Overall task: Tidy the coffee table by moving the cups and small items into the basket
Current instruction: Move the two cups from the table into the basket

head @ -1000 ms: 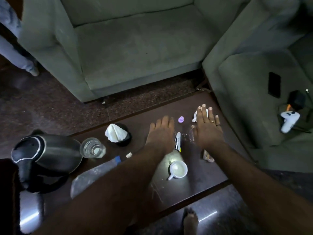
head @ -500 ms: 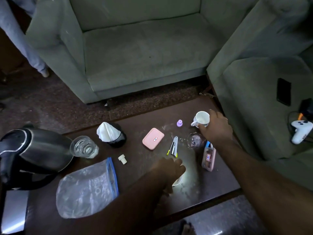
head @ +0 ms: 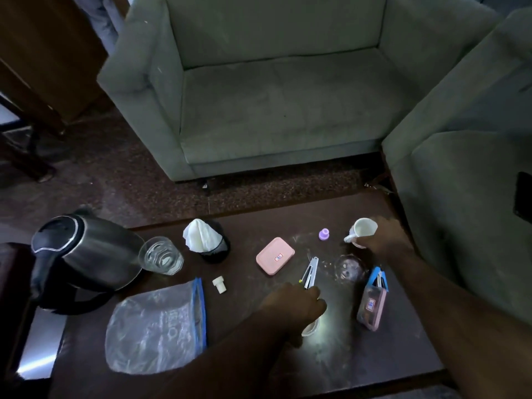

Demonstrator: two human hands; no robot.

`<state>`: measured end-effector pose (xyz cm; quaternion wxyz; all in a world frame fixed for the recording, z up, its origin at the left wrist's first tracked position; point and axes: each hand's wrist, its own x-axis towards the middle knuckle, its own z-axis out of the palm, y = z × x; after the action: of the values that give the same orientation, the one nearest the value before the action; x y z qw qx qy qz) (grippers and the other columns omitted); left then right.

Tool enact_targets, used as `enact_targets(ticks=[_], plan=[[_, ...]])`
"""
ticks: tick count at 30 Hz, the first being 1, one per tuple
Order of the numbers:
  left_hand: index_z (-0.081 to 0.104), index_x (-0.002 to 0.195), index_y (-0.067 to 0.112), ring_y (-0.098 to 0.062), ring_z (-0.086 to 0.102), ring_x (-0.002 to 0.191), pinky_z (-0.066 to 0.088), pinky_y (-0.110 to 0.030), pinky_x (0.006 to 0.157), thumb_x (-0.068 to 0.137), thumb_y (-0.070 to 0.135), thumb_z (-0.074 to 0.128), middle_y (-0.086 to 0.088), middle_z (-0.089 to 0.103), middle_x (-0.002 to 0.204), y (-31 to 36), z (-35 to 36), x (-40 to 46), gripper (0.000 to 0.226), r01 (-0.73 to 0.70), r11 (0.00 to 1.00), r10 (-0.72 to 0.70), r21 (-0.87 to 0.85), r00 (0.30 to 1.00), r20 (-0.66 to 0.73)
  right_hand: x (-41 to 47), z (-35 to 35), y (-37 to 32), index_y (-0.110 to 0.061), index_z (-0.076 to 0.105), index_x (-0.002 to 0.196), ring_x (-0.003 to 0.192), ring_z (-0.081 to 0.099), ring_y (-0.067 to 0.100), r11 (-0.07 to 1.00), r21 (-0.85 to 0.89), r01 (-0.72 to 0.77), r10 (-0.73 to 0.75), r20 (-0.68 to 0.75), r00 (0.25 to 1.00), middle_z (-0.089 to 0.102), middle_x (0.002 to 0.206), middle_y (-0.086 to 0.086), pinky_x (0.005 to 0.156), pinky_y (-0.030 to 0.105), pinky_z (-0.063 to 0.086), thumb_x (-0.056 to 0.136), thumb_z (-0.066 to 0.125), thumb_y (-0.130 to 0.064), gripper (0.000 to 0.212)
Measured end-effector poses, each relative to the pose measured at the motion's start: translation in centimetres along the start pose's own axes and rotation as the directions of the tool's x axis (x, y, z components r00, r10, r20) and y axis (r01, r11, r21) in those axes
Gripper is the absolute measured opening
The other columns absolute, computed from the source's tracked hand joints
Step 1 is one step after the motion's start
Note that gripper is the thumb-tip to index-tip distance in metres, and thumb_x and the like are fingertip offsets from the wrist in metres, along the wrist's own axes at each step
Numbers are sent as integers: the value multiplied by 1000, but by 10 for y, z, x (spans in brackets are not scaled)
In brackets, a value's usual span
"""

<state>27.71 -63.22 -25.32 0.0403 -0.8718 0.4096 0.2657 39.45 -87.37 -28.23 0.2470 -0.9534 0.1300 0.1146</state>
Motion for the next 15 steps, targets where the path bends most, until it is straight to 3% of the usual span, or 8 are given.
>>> enact_targets(ticks=[3, 5, 8, 12, 15], plan=[[52, 110, 15, -35, 61, 89, 47, -39, 65, 62, 29, 83, -11, 55, 111, -15, -7, -5, 58, 39, 998, -48, -57, 986, -159, -6, -11, -14, -14, 64, 101, 98, 61, 33, 997, -41, 63, -65, -44, 997, 62, 108, 13, 79, 36, 47, 47, 89, -53, 71], [52, 119, 16, -32, 60, 95, 46, -35, 70, 66, 39, 79, -8, 55, 118, -31, -21, -13, 63, 88, 992, -108, -92, 967, -233, -16, -24, -33, -23, 63, 99, 100, 61, 30, 993, -43, 107, -110, -76, 991, 60, 108, 6, 81, 37, 49, 46, 87, -61, 69], [54, 112, 18, -29, 60, 94, 50, -34, 73, 61, 43, 78, -5, 53, 114, -68, -62, -28, 61, 182, 970, -219, -164, 943, -251, -26, -48, -71, -33, 61, 98, 108, 59, 22, 984, -83, 155, -157, -14, 988, 57, 111, -4, 88, 36, 50, 39, 75, -76, 74], [56, 103, 15, -32, 60, 90, 53, -39, 76, 54, 37, 79, -9, 54, 107, -114, -113, -70, 58, 288, 912, -366, -291, 891, -268, -43, -81, -136, -35, 58, 98, 103, 57, 18, 959, -119, 258, -251, 71, 965, 55, 106, -5, 89, 36, 49, 40, 79, -68, 70], [57, 98, 18, -31, 60, 85, 55, -39, 75, 51, 39, 80, -8, 53, 103, -144, -134, -118, 57, 362, 858, -472, -365, 836, -281, -56, -88, -190, -36, 58, 94, 97, 56, 13, 929, -151, 337, -313, 160, 936, 58, 102, -8, 86, 35, 52, 29, 80, -69, 76]])
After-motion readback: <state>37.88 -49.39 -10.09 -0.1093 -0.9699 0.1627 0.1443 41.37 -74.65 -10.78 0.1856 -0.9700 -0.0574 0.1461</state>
